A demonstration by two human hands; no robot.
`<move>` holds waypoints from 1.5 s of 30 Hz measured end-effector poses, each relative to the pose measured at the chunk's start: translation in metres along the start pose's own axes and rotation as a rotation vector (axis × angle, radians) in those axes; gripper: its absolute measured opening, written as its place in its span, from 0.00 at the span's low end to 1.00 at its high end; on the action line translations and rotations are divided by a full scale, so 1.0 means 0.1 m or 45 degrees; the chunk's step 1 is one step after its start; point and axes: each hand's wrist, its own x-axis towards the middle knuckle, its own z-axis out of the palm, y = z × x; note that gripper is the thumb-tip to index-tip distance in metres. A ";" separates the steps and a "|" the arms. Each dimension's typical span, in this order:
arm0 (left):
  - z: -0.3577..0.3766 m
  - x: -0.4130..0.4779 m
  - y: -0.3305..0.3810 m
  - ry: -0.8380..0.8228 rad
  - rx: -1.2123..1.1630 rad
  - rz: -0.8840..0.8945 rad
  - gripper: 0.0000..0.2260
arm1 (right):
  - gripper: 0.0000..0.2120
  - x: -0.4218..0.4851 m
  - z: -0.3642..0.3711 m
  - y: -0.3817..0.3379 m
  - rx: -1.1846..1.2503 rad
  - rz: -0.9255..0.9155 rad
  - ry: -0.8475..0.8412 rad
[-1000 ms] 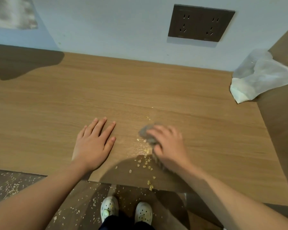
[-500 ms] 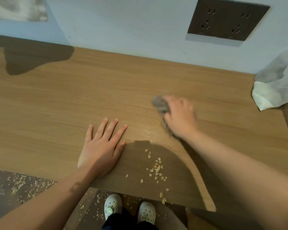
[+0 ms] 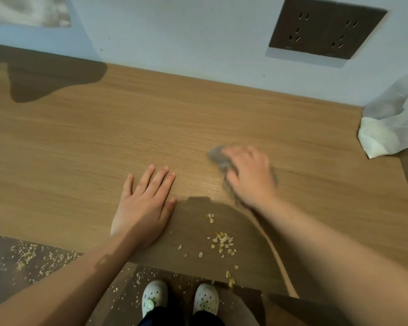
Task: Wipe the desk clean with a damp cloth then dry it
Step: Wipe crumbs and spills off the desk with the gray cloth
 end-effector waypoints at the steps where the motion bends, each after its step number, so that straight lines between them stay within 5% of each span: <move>1: -0.01 0.00 0.01 -0.001 -0.009 -0.004 0.28 | 0.21 -0.26 0.03 -0.12 0.070 -0.182 -0.113; 4: -0.04 0.01 0.02 -0.021 -0.057 -0.016 0.31 | 0.20 -0.82 0.02 -0.19 0.105 -0.511 -0.274; 11: -0.08 -0.07 -0.05 -0.106 -0.032 0.116 0.33 | 0.21 -0.31 -0.03 -0.06 -0.063 0.251 0.051; 18: -0.07 -0.40 -0.32 -0.128 -0.021 0.364 0.30 | 0.22 -1.28 0.18 -0.67 0.123 -0.280 -0.234; 20: -0.08 -0.41 -0.37 -0.135 -0.038 0.400 0.33 | 0.21 -1.27 0.13 -0.51 0.107 -0.122 -0.145; 24: -0.08 -0.47 -0.57 -0.112 0.020 0.460 0.38 | 0.22 -1.34 -0.05 -0.15 0.024 0.591 0.176; 26: -0.09 -0.51 -0.68 -0.105 0.006 0.406 0.38 | 0.21 -1.38 0.03 -0.34 -0.003 0.695 0.232; 29: -0.12 -0.56 -0.81 -0.110 -0.008 0.278 0.34 | 0.20 -1.43 0.29 -1.02 0.101 0.532 0.216; 34: -0.15 -0.61 -0.95 -0.133 0.032 0.241 0.34 | 0.21 -1.37 0.46 -1.54 0.218 0.100 -0.102; 40: -0.15 -0.62 -1.06 -0.165 0.013 0.340 0.35 | 0.22 -1.27 0.37 -1.19 0.047 0.756 0.263; 45: -0.15 -0.61 -1.06 -0.133 -0.141 0.324 0.34 | 0.20 -1.38 0.72 -2.00 0.202 0.023 -0.100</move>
